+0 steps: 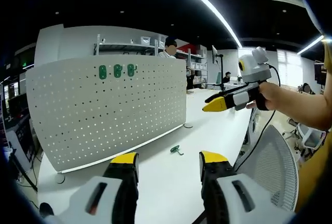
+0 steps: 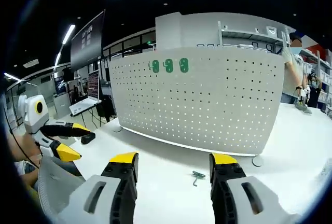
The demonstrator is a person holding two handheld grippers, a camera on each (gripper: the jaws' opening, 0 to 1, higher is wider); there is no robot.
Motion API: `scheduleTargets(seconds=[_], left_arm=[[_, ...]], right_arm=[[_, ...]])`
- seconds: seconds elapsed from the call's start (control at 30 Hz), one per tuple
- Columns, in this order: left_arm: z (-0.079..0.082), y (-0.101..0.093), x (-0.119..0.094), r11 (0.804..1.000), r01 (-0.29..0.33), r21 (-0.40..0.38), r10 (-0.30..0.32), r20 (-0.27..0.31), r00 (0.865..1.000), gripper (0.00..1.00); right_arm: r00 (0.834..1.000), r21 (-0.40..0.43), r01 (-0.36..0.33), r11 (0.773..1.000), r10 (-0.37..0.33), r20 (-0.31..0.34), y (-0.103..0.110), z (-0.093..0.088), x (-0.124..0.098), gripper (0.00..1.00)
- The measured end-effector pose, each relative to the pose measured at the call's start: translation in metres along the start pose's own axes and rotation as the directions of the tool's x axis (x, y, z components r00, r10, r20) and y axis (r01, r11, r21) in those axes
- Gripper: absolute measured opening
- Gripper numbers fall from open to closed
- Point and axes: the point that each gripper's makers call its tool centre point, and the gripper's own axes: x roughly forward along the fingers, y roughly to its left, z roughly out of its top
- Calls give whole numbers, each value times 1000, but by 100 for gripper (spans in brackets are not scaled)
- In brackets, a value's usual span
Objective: Insert the hook assembly into the mounting plate slot until the hook locks in place.
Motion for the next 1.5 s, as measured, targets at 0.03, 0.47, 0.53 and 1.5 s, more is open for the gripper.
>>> scheduleTargets(seconds=[0.03, 0.47, 0.53, 1.5], left_arm=[[1, -1, 1, 1000, 6, -1, -6, 1, 1000, 49], [0, 2, 10, 999, 30, 22, -29, -21, 999, 49], [1, 2, 12, 999, 36, 30, -35, -26, 999, 49], [4, -1, 54, 974, 167, 151, -146, -145, 979, 50]], right_arm=[[1000, 1, -4, 1000, 4, 2, 0, 0, -1, 54], [997, -15, -42, 999, 41, -72, 2, -26, -6, 65], [995, -17, -48, 999, 46, -83, 3, -29, -6, 67], [996, 0, -22, 1000, 22, -82, -12, -40, -29, 68]])
